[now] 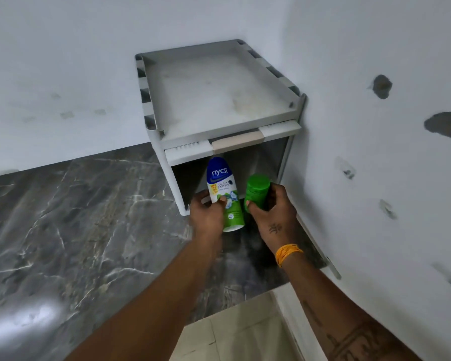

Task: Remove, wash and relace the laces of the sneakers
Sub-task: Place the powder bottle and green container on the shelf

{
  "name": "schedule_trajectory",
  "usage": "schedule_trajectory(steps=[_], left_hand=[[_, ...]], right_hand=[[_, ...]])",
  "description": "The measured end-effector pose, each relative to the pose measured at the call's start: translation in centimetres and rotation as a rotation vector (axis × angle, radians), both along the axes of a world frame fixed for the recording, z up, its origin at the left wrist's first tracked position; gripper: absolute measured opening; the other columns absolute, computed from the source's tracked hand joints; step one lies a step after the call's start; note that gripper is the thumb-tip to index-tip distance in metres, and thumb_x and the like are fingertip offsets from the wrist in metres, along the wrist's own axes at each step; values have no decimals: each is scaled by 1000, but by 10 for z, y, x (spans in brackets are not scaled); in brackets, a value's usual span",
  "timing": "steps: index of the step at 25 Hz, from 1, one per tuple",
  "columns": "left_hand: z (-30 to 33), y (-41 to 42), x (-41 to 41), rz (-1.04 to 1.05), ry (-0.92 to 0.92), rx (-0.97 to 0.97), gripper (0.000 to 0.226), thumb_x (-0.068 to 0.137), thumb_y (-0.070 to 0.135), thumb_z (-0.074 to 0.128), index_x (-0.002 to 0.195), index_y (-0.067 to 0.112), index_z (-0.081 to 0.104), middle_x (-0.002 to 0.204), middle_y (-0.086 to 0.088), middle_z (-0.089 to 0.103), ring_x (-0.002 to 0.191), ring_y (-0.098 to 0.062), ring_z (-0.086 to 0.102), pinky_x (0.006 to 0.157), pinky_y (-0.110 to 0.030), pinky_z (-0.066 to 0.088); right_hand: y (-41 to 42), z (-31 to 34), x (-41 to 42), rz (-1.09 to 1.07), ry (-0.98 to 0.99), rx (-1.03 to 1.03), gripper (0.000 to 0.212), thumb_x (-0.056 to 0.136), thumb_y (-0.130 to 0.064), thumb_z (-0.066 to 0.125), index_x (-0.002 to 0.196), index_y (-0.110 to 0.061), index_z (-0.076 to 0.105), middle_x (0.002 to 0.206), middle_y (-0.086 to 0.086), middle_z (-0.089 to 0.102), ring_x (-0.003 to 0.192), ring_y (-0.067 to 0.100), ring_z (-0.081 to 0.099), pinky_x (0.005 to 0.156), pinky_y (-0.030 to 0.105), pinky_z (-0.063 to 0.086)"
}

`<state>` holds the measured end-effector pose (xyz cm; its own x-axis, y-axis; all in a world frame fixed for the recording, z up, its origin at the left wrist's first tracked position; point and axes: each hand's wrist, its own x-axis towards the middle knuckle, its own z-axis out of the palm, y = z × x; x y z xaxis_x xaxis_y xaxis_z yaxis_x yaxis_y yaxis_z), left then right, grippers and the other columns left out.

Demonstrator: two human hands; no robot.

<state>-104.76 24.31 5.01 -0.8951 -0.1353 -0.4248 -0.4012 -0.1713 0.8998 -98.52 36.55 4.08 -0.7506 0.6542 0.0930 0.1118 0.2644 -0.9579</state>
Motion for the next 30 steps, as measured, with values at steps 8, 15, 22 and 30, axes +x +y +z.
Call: schedule_trajectory(steps=[8,15,22,30], left_hand=[[-13,16,-56,47,144,-424,47,86,24,84,126,10,63,123,-9,71,111,-27,69,86,-29,52],[-29,11,-15,-193,589,-995,42,93,11,64,135,7,64,138,-14,62,127,-33,55,105,-46,51],[-38,8,-20,-522,856,-1340,55,72,4,81,125,1,69,131,-20,67,124,-39,62,102,-44,52],[-37,7,-58,-599,777,-1404,68,72,-6,77,137,10,63,138,-17,61,117,-40,64,90,-47,60]], right_hand=[[25,-35,-63,13,16,166,49,72,-36,84,117,-31,65,99,-12,71,90,8,67,78,37,58],[32,-48,-72,52,53,217,51,74,-30,85,121,-26,64,105,-6,70,98,14,66,81,36,58],[41,-50,-85,59,55,277,49,77,-35,84,122,-23,68,105,-4,75,95,16,70,80,33,58],[50,-60,-131,79,28,309,53,80,-43,78,125,-17,69,118,2,74,110,23,69,91,35,56]])
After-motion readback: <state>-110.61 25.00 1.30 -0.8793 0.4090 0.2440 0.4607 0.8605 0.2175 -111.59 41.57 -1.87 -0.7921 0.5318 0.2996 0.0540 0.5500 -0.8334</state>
